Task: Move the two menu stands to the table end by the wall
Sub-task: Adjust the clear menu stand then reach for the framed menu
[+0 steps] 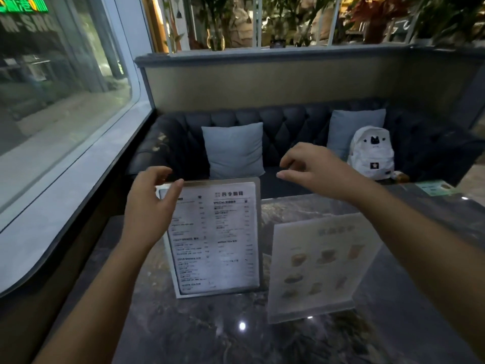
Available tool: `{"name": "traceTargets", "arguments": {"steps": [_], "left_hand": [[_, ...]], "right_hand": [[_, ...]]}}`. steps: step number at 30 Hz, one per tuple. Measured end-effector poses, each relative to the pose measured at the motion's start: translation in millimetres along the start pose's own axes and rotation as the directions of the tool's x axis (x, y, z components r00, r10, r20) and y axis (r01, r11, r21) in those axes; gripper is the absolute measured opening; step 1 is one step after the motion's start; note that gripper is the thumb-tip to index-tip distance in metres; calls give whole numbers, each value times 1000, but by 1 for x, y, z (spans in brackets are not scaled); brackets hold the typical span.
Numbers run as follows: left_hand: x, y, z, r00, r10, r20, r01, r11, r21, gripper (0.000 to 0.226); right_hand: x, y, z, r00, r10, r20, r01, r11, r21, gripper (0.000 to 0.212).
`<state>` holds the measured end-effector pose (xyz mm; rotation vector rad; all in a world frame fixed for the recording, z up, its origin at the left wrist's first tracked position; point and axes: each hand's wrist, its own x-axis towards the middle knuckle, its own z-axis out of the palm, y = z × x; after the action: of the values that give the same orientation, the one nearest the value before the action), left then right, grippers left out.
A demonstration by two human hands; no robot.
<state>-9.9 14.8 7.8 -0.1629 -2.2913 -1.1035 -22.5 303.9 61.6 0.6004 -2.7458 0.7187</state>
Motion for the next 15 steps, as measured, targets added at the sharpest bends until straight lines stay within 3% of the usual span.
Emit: {"name": "traceTargets", "arguments": {"steps": [4,8,13,15], "left_hand": [[7,-37,-4,976,-219,-17,217,972,-88,53],[2,-67,1,950,-303,80,311,942,-126,60],[0,-93,14,933,-307,188,343,917,-204,43],[0,-97,20,927,-293,234,354,891,-286,26]], "right_hand": [[41,0,23,986,53,158,-48,998,-35,38],[71,0,37,939,116,324,-73,987,-143,42],[88,-2,56,882,154,446,-55,972,-227,37],[89,-1,64,868,147,474,-30,969,-246,23]]}}
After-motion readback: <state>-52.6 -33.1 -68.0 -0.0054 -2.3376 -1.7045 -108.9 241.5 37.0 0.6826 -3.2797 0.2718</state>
